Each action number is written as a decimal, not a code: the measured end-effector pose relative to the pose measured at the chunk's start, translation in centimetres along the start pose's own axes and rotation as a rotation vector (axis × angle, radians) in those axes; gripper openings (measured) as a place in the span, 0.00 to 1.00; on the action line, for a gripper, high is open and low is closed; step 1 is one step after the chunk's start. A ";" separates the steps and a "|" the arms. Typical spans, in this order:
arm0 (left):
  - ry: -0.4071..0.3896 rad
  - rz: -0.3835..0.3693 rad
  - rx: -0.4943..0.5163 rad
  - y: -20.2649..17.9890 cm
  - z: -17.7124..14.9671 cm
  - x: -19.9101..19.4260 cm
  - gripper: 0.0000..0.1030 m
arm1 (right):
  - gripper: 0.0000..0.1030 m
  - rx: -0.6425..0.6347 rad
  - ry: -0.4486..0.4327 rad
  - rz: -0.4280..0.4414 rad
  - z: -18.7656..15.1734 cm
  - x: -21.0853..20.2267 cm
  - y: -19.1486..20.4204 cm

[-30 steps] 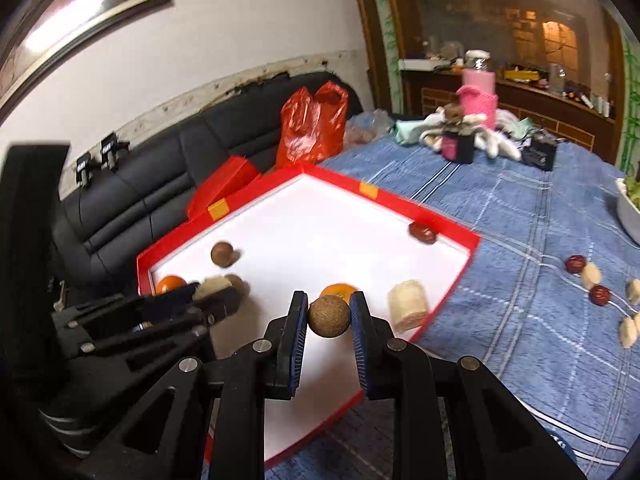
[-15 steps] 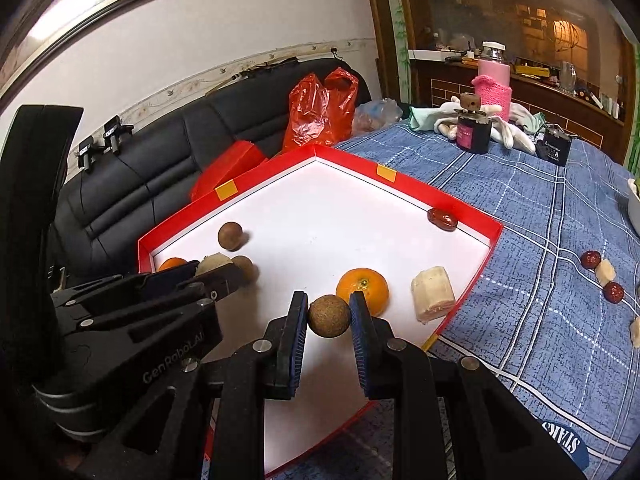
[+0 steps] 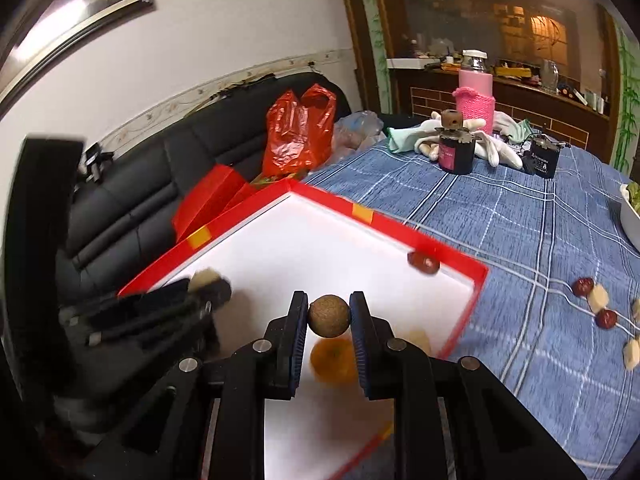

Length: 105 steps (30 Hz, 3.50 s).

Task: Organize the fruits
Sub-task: 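Open both tools to drop the brown fruit and beige cube into the tray, then move both open tools back toward the items on the tablecloth, then grasp a white cube with the right tool while the left tool grasps a beige cube, then carry the held white cube and beige cube over the tray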

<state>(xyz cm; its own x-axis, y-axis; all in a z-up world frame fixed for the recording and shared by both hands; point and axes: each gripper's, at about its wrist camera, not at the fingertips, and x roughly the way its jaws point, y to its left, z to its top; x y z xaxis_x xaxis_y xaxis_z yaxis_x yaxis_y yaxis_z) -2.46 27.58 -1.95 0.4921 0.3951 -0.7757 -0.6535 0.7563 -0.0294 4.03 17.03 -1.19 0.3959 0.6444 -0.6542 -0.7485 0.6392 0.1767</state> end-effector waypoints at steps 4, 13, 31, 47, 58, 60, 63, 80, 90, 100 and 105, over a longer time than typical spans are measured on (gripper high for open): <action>0.008 -0.002 0.021 -0.3 -0.9 -0.2 0.28 | 0.21 0.022 0.023 -0.013 0.8 1.8 -0.7; 0.037 -0.002 0.065 -1.6 -2.5 -0.6 0.41 | 0.30 0.036 0.072 -0.017 0.4 2.9 -1.7; -0.126 -0.205 0.080 -7.2 -5.4 -7.5 0.72 | 0.74 0.229 -0.097 -0.263 -6.3 -12.8 -16.7; -0.056 -0.275 0.316 -14.3 -9.0 -7.0 0.72 | 0.39 0.423 0.057 -0.416 -5.9 -7.7 -29.5; -0.042 -0.294 0.382 -17.0 -9.7 -7.0 0.72 | 0.29 0.424 0.112 -0.345 -4.4 -5.8 -29.7; -0.046 -0.295 0.396 -17.3 -9.9 -7.3 0.72 | 0.26 0.420 0.113 -0.329 -4.3 -5.5 -29.7; -0.057 -0.286 0.398 -17.4 -9.7 -7.5 0.72 | 0.15 0.451 0.087 -0.284 -4.7 -5.6 -30.1; -0.026 -0.337 0.500 -32.3 -7.9 -4.1 0.71 | 0.14 0.613 -0.183 -0.221 -9.6 -16.5 -33.2; 0.015 -0.308 0.491 -35.9 -8.0 -0.5 0.23 | 0.14 0.604 -0.240 -0.214 -9.5 -18.0 -33.9; -0.021 -0.299 0.459 -30.2 -8.6 -4.2 0.24 | 0.14 0.532 -0.159 -0.256 -9.1 -16.4 -32.2; -0.024 -0.298 0.419 -26.4 -8.4 -5.4 0.24 | 0.14 0.430 -0.096 -0.262 -8.9 -15.1 -28.1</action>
<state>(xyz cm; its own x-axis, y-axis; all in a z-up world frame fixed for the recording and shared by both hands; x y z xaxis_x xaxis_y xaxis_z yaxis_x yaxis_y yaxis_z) 7.32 1.10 -2.28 0.6381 0.1390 -0.7573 -0.1988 0.9800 0.0124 14.36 -14.45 -2.86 0.6032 0.4626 -0.6497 -0.3393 0.8860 0.3159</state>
